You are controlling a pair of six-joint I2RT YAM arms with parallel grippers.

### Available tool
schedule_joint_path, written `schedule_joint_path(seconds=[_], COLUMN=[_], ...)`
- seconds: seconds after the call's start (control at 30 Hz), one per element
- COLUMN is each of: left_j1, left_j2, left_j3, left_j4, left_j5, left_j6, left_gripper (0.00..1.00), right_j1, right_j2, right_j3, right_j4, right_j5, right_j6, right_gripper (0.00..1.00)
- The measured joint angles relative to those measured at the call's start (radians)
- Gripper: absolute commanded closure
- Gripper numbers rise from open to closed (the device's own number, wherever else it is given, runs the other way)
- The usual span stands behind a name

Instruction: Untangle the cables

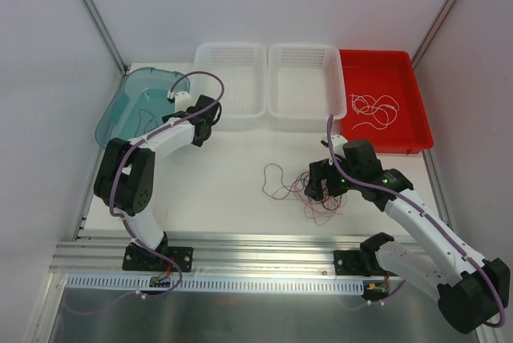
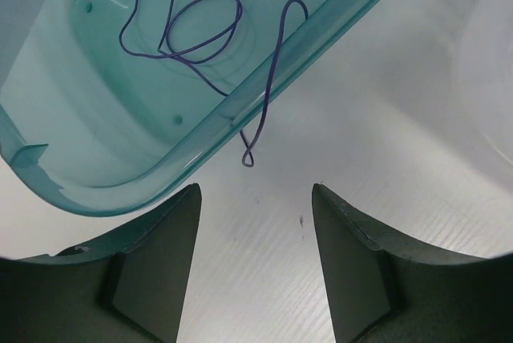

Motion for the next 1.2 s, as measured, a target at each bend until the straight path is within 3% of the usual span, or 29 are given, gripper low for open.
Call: schedule_joint_path(seconds=[0.53, 1.2], left_j1=[0.072, 0.072], left_j2=[0.066, 0.134], left_j3=[0.074, 0.045], left_j4=[0.025, 0.035], left_j5=[0.087, 0.051], left_j6=[0.110, 0.291], left_gripper=[0.48, 0.47], right_j1=[0.000, 0.002], right_j2=[0.000, -0.013], right_j3=[0.000, -0.031], right_j4=[0.000, 0.025], right_j5=[0.000, -0.007], right_j6=[0.000, 0.004], right_gripper=[0.12, 0.12])
